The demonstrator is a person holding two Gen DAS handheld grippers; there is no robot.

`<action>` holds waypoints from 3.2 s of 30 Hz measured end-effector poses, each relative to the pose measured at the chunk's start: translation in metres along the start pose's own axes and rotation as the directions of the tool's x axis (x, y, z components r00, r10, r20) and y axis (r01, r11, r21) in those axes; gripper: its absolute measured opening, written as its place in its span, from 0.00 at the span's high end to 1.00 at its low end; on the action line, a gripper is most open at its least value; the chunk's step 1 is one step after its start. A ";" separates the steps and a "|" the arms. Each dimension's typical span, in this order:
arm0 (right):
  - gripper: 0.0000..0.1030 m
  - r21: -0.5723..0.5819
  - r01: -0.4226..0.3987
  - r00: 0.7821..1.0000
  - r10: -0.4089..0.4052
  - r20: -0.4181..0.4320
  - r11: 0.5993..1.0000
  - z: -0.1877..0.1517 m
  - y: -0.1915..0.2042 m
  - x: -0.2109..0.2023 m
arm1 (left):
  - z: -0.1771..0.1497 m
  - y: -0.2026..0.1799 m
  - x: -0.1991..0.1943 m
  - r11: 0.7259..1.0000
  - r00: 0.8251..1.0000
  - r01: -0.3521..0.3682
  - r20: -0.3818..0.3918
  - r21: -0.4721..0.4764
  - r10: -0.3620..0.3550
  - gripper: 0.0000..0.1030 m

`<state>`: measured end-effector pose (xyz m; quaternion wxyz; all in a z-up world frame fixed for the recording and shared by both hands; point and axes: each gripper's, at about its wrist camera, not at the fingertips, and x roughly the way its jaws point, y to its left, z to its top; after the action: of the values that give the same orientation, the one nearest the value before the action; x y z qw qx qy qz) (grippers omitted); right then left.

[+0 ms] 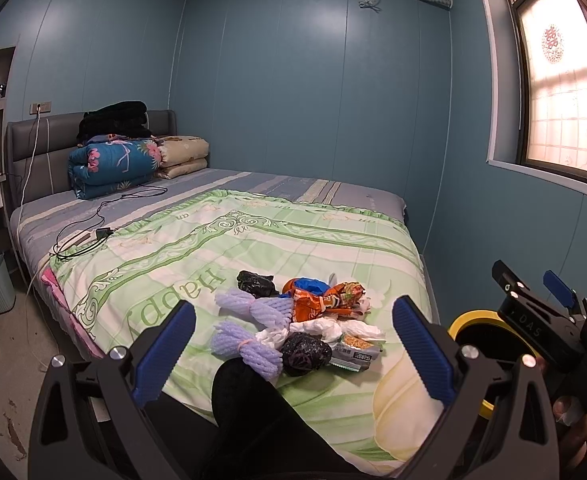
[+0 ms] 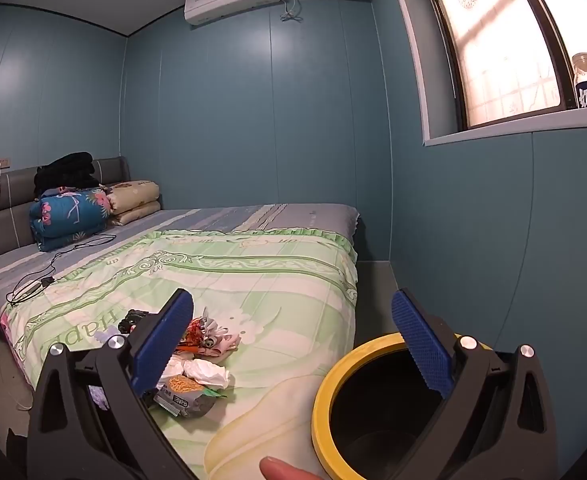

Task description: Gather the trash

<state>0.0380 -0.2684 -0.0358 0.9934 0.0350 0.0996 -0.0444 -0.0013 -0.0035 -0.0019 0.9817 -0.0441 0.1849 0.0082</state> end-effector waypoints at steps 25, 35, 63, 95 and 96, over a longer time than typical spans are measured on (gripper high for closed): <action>0.08 0.006 -0.001 1.000 0.001 0.000 1.000 -0.001 0.000 0.001 | 0.002 -0.002 0.001 1.000 1.000 0.026 -0.002 0.007 -0.026 0.08; 0.08 0.009 0.001 1.000 -0.001 -0.001 1.000 0.001 -0.001 0.000 | 0.002 -0.001 0.001 1.000 1.000 0.028 -0.006 0.005 -0.028 0.08; 0.08 0.010 0.003 1.000 -0.003 -0.005 1.000 0.000 -0.002 0.003 | 0.000 -0.001 0.001 0.999 0.999 0.034 -0.008 0.005 -0.034 0.08; 0.08 0.039 -0.194 0.932 0.197 -0.304 0.980 -0.014 0.050 0.170 | -0.010 0.026 0.061 0.978 0.965 0.206 -0.159 -0.036 -0.209 0.08; 0.08 0.061 -0.211 0.917 0.219 -0.333 0.976 -0.017 0.053 0.178 | -0.009 0.031 0.067 0.981 0.968 0.192 -0.162 -0.017 -0.193 0.08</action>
<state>0.2132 -0.2292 -0.0847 0.9600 0.0648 0.2633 0.0703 0.0571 0.0263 -0.0375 0.9594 -0.0631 0.2596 -0.0907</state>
